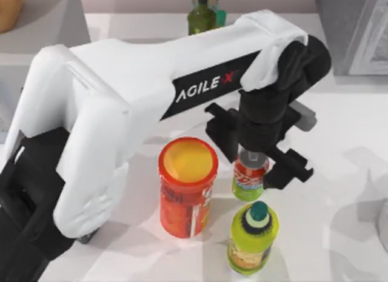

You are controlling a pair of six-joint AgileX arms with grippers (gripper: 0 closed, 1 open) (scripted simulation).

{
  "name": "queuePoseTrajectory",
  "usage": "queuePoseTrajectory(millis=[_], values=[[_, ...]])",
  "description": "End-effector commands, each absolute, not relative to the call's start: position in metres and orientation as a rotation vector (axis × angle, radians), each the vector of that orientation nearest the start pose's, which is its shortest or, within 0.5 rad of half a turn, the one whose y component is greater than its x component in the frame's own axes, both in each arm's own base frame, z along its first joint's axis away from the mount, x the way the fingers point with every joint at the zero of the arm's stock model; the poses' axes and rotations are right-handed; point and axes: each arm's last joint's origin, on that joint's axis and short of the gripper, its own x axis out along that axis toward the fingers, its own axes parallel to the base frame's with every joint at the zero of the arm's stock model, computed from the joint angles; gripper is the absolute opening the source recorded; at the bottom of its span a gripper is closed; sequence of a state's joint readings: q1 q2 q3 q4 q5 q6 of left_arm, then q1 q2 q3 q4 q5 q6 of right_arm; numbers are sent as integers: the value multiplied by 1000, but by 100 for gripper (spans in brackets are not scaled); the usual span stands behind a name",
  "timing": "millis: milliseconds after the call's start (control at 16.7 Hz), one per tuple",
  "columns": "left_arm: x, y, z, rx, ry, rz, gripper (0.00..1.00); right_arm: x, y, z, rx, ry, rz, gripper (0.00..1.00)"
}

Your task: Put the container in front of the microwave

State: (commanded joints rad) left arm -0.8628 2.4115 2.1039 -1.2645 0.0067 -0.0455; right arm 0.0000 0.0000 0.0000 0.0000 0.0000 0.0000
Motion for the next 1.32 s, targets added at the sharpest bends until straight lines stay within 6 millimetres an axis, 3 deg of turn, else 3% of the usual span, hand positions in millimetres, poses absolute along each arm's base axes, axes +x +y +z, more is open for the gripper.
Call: queuePoseTrajectory(millis=[420,1020,1320], values=[[313,-356,160,629,1479,-630,2,106,-1,160,0,0,0,100],[313,-357,160,632,1480,-632,0,106,-1,160,0,0,0,100],[313,-357,188,633,1484,-631,0,106,-1,160,0,0,0,100]])
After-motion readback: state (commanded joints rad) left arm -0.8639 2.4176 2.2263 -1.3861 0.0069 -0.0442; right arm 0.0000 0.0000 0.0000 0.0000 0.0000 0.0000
